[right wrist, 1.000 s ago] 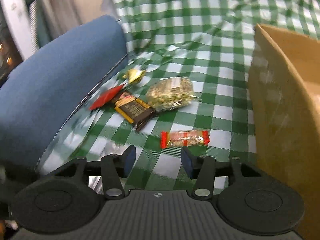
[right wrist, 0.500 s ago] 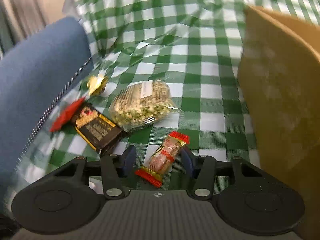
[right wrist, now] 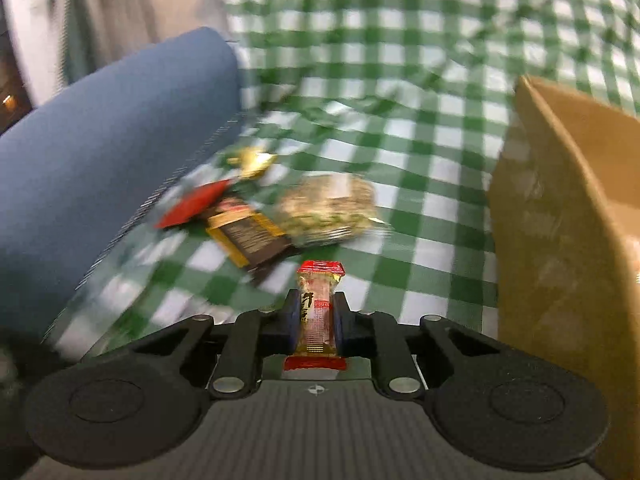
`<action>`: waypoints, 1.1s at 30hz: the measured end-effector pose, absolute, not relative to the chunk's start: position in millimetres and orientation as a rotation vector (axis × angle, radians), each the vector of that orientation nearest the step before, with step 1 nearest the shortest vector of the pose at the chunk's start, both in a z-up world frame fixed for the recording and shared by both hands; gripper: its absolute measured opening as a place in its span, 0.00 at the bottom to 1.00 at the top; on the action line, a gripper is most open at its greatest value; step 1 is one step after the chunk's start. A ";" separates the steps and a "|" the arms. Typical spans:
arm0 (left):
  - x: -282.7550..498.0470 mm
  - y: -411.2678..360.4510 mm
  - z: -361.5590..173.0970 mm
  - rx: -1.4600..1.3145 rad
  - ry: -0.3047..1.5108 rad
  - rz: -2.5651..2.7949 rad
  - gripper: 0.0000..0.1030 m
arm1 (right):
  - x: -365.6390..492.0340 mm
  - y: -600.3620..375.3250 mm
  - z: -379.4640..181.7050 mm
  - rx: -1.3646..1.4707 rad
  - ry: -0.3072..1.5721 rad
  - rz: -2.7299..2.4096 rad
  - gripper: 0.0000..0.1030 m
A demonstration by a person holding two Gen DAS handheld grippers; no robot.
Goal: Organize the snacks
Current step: 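Grasp the silver stick pack with the left tool while the right tool grasps the red-wrapped sausage, then lift both held snacks and carry them over the cardboard box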
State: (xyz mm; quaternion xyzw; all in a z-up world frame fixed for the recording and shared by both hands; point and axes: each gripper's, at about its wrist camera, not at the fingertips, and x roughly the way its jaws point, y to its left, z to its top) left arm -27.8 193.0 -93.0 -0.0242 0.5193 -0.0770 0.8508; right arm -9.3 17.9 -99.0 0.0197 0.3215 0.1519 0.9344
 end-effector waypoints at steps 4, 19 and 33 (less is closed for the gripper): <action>-32.8 193.6 -89.8 -0.062 1.087 -0.168 0.27 | -48.4 16.7 -88.8 0.022 0.668 0.375 0.16; -52.3 156.8 -87.8 0.069 1.123 -0.263 0.29 | -143.5 3.4 -126.6 -0.079 0.748 0.436 0.17; -52.5 145.3 -91.7 0.133 1.131 -0.234 0.33 | -138.7 -0.7 -141.0 -0.058 0.804 0.420 0.19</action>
